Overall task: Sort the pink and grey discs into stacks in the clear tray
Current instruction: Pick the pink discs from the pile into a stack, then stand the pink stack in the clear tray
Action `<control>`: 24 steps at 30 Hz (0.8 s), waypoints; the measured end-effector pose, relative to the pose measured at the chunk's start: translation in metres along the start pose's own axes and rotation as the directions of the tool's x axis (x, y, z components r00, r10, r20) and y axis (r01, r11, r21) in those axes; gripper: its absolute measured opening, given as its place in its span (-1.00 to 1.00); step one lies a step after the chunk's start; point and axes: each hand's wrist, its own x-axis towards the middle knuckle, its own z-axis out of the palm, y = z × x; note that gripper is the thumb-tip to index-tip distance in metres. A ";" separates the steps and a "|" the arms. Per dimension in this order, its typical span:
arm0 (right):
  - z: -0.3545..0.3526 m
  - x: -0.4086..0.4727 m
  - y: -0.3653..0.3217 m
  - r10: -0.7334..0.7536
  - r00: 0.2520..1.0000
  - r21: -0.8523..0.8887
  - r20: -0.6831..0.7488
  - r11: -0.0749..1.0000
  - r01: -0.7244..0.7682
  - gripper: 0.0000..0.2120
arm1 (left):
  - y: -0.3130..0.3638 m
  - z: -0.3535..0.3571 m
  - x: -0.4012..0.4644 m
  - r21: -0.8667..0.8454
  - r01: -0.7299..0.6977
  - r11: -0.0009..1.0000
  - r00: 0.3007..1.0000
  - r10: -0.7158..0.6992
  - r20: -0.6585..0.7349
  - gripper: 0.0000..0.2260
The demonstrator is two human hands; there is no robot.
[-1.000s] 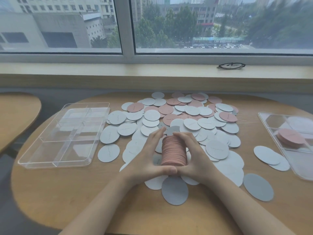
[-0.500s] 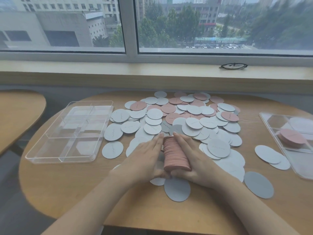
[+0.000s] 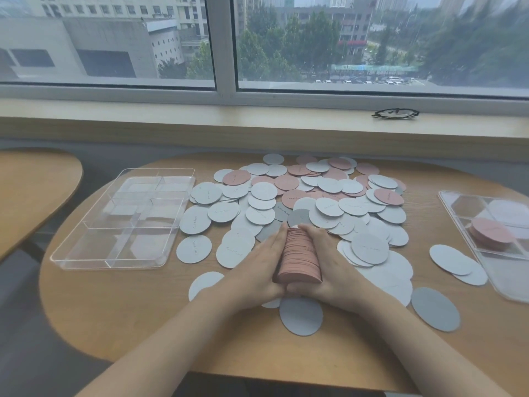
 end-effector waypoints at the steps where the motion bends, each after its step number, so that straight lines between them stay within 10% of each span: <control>1: 0.000 0.000 0.001 0.005 1.000 -0.036 -0.007 0.999 -0.005 0.05 | -0.001 0.002 -0.001 -0.005 0.005 1.000 1.000 -0.005 -0.027 0.04; 6: -0.009 -0.009 0.007 0.058 0.997 -0.084 0.054 0.995 -0.053 0.22 | 0.000 0.005 -0.006 0.002 0.001 1.000 0.992 0.000 -0.126 0.02; 13: -0.017 -0.031 0.012 0.003 0.998 -0.138 0.062 0.990 0.005 -0.09 | 0.006 0.003 -0.003 0.138 -0.006 0.990 0.997 0.016 -0.070 0.09; 24: 0.026 0.089 -0.092 -0.058 0.967 0.357 -0.247 0.923 0.147 -0.56 | -0.016 -0.108 -0.051 -0.529 -0.024 0.848 0.863 -0.250 -0.439 -0.31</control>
